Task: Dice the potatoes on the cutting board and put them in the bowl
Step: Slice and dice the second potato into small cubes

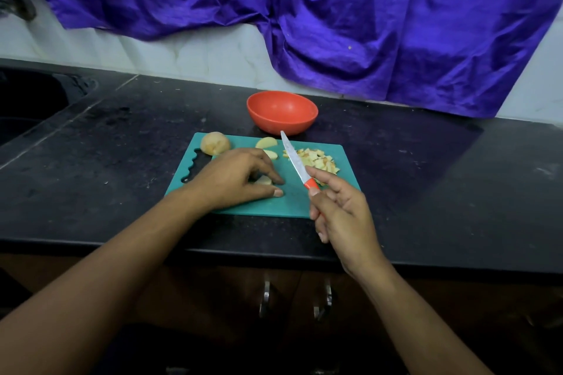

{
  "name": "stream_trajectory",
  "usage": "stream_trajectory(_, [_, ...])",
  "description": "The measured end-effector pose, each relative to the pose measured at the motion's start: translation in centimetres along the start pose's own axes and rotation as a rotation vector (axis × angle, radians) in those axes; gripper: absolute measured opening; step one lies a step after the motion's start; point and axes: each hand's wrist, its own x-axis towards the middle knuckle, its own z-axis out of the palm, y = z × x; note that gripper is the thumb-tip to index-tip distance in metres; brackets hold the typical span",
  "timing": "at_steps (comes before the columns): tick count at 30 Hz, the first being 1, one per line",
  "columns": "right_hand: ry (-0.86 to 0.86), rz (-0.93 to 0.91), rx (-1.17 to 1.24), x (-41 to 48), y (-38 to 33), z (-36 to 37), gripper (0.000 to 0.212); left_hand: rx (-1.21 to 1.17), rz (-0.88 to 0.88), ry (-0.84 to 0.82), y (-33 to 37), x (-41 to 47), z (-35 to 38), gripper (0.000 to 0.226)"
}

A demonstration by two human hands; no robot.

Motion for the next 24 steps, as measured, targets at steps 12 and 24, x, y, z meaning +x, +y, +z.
stream_trajectory(12, [-0.003, 0.002, -0.042, -0.2, -0.3, 0.2, 0.035, 0.146, -0.145, 0.092, 0.8, -2.9, 0.0, 0.071])
stream_trajectory(24, [-0.001, -0.003, -0.083, -0.3, -0.3, 0.4, 0.035, -0.218, -0.16, -0.174, -2.1, -2.1, -2.4, 0.053])
